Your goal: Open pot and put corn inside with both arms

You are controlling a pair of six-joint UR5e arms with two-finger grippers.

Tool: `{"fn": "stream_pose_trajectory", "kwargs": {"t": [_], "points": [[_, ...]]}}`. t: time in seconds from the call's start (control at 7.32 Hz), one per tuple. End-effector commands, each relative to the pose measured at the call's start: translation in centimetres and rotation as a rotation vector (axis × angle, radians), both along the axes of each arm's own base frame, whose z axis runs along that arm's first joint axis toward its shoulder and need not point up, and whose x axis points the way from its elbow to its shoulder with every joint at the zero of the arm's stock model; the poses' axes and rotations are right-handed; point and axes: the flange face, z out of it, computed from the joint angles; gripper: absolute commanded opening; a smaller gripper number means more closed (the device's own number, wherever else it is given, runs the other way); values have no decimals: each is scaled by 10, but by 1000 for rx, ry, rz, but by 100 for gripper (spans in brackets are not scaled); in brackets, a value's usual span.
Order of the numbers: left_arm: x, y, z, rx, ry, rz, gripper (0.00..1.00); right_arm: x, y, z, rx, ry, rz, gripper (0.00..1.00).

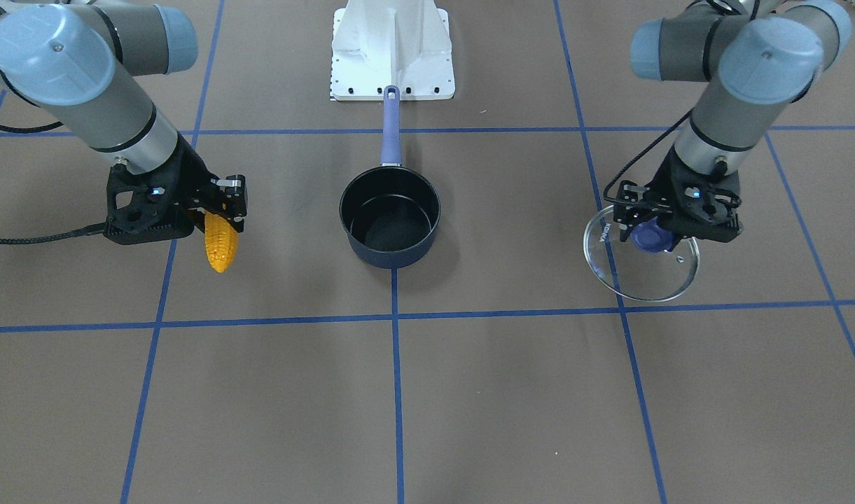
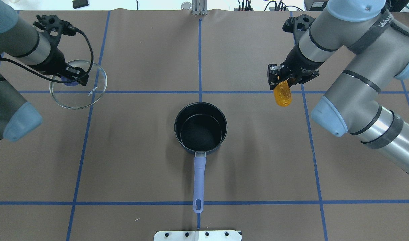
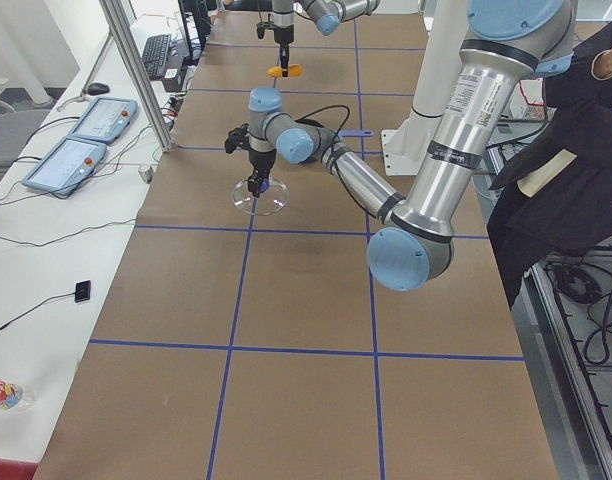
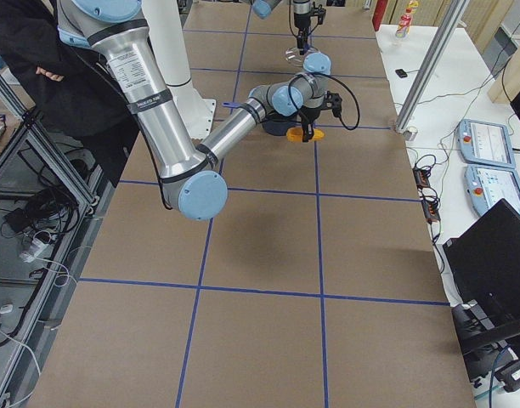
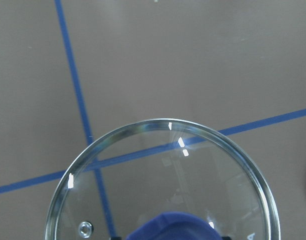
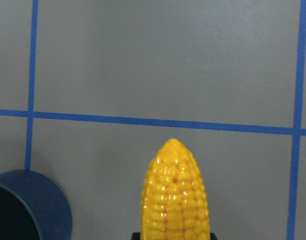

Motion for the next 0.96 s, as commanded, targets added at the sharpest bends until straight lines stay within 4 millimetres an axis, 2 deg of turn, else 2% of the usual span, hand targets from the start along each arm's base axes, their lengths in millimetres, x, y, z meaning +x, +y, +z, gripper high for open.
{"fn": "stream_pose_trajectory", "kwargs": {"t": [0.0, 0.14, 0.27, 0.41, 0.68, 0.82], "points": [[-39, -22, 92, 61, 9, 49, 52, -32, 20, -47, -42, 1, 41, 9], [-54, -25, 130, 71, 4, 75, 52, -57, 39, -75, -56, 18, 66, 9], [-67, -23, 158, 69, 26, 89, 52, -85, 61, -92, -65, 22, 86, 9], [-76, -8, 183, 89, 37, 99, 52, -122, 92, -107, -57, 30, 105, 9], [-89, 19, 211, 97, 45, 99, 53, -170, 140, -111, -33, 57, 114, 9], [-97, 35, 218, 94, 49, 92, 53, -182, 149, -110, -29, 65, 102, 9]]}}
